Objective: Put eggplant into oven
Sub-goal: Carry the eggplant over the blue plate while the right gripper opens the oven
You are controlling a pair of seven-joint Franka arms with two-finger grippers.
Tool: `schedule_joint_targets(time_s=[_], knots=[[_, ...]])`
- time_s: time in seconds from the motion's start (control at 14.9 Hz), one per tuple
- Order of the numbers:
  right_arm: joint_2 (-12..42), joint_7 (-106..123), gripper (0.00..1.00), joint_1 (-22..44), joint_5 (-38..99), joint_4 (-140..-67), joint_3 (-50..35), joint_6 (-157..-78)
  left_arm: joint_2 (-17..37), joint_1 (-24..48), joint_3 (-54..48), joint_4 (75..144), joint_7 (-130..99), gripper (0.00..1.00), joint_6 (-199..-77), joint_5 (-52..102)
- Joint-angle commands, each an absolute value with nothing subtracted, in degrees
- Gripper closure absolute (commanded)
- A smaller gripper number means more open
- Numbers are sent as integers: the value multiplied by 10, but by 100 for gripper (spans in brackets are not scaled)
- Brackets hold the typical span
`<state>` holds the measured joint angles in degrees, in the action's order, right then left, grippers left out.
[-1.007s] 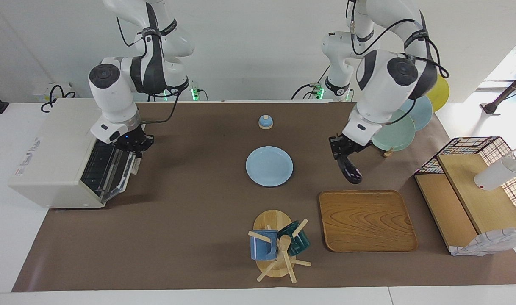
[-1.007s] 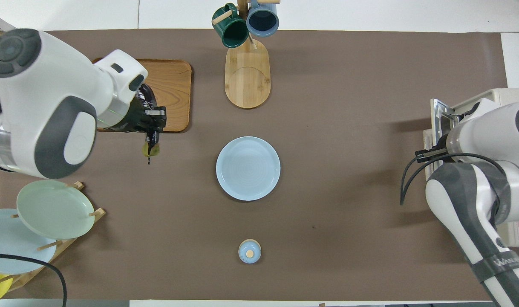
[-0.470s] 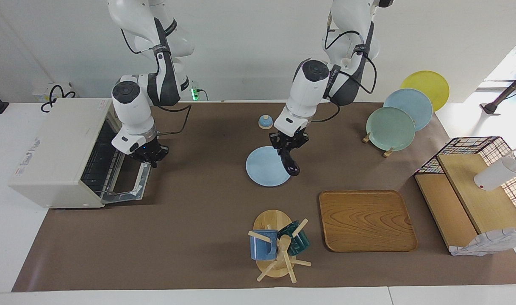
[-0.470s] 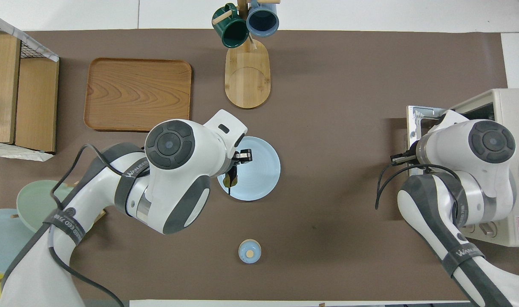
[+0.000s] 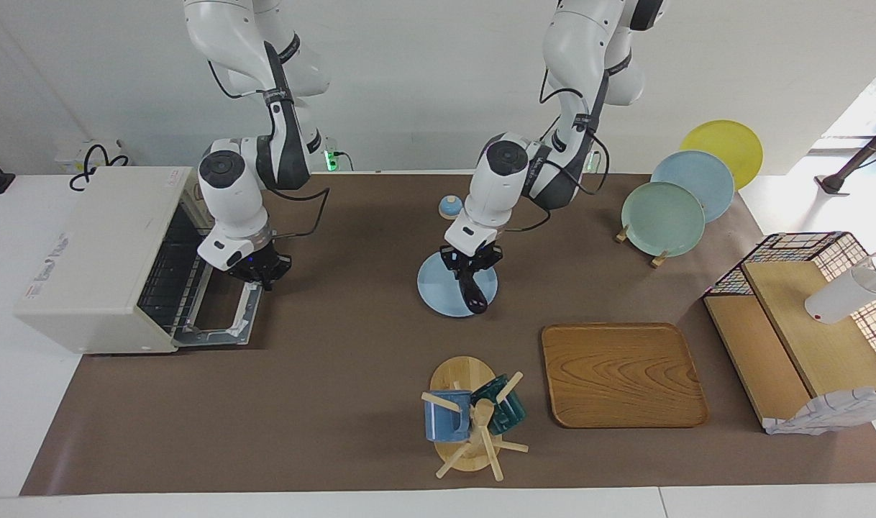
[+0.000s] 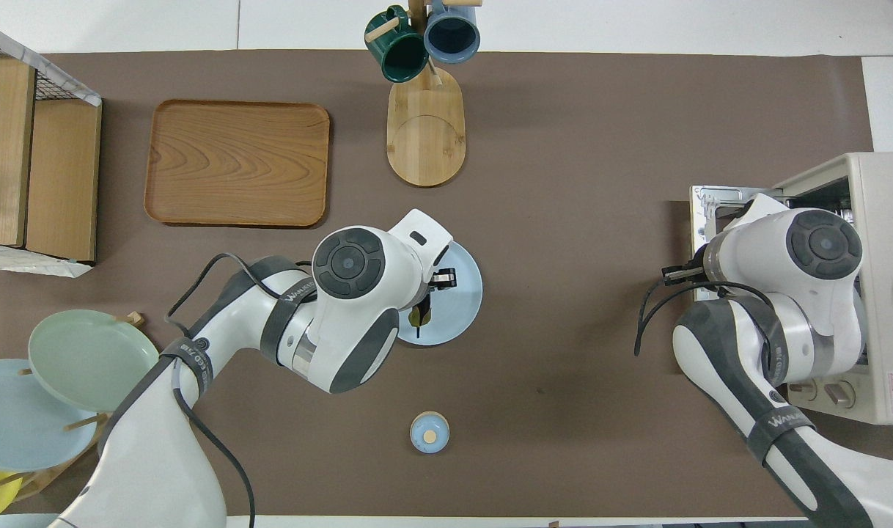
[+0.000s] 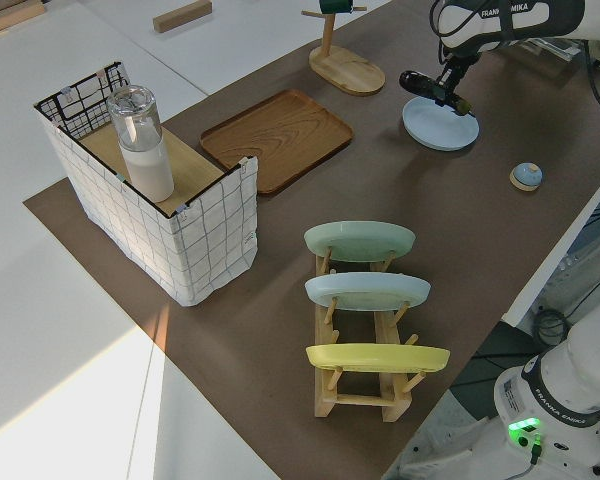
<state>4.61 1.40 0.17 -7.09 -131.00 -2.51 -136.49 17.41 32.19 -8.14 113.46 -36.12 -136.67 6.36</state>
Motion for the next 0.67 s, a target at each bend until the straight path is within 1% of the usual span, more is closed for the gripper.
schedule_joint_targets(time_s=[0.0, 0.13, 0.27, 0.4, 0.54, 0.6], knots=[[50, 4, 100, -5, -70, -1330, -12, -1387, 172, 335, -70, 1138, -367, 100, -1377, 72], [50, -12, 100, 3, -70, -1330, -13, -1390, 171, 335, -70, 1142, -367, 100, -1376, 72], [51, -37, 100, 26, -70, -1325, -14, -1390, 171, 336, -70, 1142, -367, 100, -1372, 71], [51, -41, 100, 27, -65, -1324, -15, -1390, 170, 345, -70, 1143, -369, 100, -1368, 71], [51, -39, 100, 31, -29, -1313, -16, -1382, 169, 346, -70, 1143, -381, 100, -1365, 71], [48, -40, 100, 45, -22, -1300, -16, -1365, 168, 346, -70, 1143, -380, 81, -1364, 71]])
